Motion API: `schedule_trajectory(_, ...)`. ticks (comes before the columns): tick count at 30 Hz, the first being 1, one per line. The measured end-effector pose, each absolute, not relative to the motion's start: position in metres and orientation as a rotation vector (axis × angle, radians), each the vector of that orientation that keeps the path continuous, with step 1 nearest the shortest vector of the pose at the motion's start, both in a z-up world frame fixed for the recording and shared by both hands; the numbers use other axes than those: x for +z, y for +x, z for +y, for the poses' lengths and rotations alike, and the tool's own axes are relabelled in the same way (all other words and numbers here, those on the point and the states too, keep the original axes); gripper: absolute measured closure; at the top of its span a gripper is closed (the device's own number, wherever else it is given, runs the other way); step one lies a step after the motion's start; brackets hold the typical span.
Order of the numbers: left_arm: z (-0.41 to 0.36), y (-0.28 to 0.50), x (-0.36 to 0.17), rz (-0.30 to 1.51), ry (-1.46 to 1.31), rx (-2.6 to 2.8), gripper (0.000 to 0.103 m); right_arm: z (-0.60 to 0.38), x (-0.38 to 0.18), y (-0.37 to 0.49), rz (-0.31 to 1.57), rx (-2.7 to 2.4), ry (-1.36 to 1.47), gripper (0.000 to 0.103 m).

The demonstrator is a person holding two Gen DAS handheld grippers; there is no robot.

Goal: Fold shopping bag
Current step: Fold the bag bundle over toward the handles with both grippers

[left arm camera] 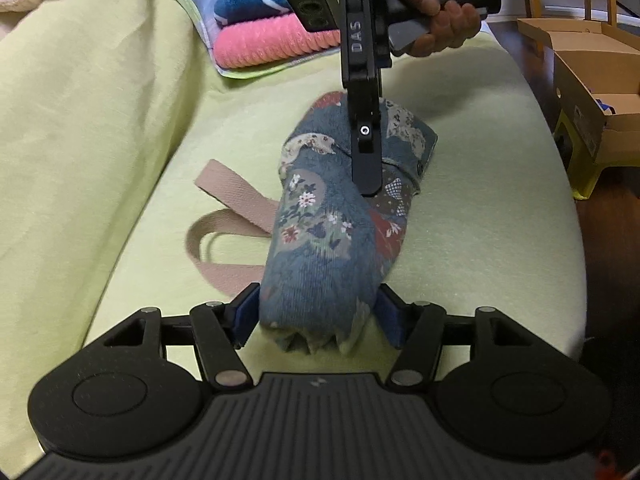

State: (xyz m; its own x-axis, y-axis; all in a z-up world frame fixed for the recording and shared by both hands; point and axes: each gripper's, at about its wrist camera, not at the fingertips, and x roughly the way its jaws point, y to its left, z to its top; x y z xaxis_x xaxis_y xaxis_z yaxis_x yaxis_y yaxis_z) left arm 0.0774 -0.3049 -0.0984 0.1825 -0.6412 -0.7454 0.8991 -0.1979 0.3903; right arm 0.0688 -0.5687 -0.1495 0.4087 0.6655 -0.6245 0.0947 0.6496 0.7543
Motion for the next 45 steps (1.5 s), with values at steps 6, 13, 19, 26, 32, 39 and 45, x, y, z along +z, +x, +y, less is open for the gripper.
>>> schedule_trajectory(6,-0.288,0.088,-0.06,0.365,0.847,-1.486,0.062,-0.567,-0.153,0.06,1.089,0.376,0.839,0.059)
schedule_trajectory(13,-0.311,0.087,-0.063,0.385,0.817,-1.44,0.07,-0.574,-0.161,0.057,1.073,0.339,0.917,0.06)
schedule_trajectory(19,-0.324,0.095,-0.081,0.395,0.814,-1.365,0.069,-0.579,-0.169,0.065,1.106,0.287,1.02,0.06)
schedule_trajectory(26,-0.323,0.107,-0.089,0.423,0.786,-1.318,0.068,-0.583,-0.175,0.066,1.074,0.224,1.113,0.06)
schedule_trajectory(32,-0.323,0.108,-0.091,0.426,0.791,-1.301,0.071,-0.568,-0.15,0.051,0.955,0.117,0.93,0.051)
schedule_trajectory(39,-0.323,0.114,-0.093,0.412,0.784,-1.276,0.076,-0.521,-0.095,0.026,0.798,-0.073,0.381,0.035)
schedule_trajectory(45,-0.331,0.121,-0.097,0.392,0.821,-1.256,0.091,-0.453,-0.078,0.001,0.609,-0.244,-0.109,0.073)
